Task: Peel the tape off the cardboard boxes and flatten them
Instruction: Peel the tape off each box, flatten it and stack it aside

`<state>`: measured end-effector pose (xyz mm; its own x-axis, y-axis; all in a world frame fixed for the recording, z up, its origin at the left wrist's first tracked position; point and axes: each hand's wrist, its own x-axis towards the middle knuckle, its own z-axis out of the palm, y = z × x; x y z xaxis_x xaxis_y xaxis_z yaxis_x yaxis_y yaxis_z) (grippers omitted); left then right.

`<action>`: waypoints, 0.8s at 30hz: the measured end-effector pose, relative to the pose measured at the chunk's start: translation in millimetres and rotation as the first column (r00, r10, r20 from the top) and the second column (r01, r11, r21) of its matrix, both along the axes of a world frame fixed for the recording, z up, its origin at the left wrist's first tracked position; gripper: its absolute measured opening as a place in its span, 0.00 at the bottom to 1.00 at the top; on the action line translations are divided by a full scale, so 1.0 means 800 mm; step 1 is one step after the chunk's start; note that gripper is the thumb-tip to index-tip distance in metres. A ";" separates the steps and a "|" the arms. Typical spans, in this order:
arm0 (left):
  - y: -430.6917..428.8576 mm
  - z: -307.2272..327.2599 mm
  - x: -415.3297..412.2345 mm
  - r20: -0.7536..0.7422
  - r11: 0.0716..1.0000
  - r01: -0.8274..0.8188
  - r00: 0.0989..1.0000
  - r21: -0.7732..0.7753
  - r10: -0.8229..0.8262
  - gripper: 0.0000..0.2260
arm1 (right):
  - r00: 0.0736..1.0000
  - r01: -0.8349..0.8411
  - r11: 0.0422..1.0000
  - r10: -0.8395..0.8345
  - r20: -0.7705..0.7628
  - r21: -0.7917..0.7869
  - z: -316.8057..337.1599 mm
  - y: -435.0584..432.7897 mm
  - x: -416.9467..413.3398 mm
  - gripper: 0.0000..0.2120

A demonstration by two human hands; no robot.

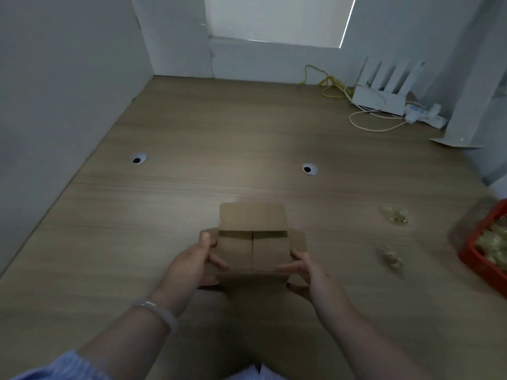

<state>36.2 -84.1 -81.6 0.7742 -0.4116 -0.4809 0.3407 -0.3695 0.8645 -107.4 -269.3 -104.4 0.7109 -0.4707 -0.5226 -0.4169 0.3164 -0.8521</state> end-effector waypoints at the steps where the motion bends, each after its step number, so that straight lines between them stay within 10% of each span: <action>1: 0.007 0.004 0.003 0.121 0.984 0.125 0.983 0.124 -0.140 0.18 | 0.999 -0.027 1.000 0.027 -0.037 0.006 0.002 0.003 0.006 0.25; 3: 0.017 0.006 0.011 0.243 0.868 0.318 0.872 0.381 -0.426 0.09 | 0.976 -0.177 0.958 0.142 -0.164 -0.224 0.004 0.008 0.018 0.28; 6: 0.022 -0.003 0.016 0.302 0.730 0.393 0.724 0.560 -0.621 0.26 | 0.867 -0.486 0.667 0.282 -0.412 -0.566 0.011 0.009 0.037 0.12; 12: -0.004 -0.007 0.020 0.363 0.675 0.352 0.636 0.648 -0.681 0.43 | 0.658 -0.741 0.385 0.254 -0.709 -0.550 0.034 0.033 0.076 0.45; 16: -0.013 -0.016 0.020 0.413 0.673 0.309 0.598 0.672 -0.687 0.48 | 0.631 -0.758 0.386 0.229 -0.742 -0.526 0.031 0.040 0.090 0.51; 21: -0.008 -0.026 0.025 0.643 0.889 0.158 0.638 0.430 -0.424 0.48 | 0.678 -0.711 0.463 0.249 -0.692 -0.530 0.032 0.036 0.098 0.55; 24: -0.002 -0.033 0.029 0.653 0.802 0.147 0.506 0.578 -0.564 0.37 | 0.728 -0.653 0.498 0.205 -0.654 -0.571 0.031 0.028 0.104 0.52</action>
<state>59.5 -85.4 -108.2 0.7398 -0.6720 0.0327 -0.6171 -0.6583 0.4312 -24.1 -246.8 -79.5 0.7160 -0.5287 -0.4559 -0.6878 -0.6461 -0.3310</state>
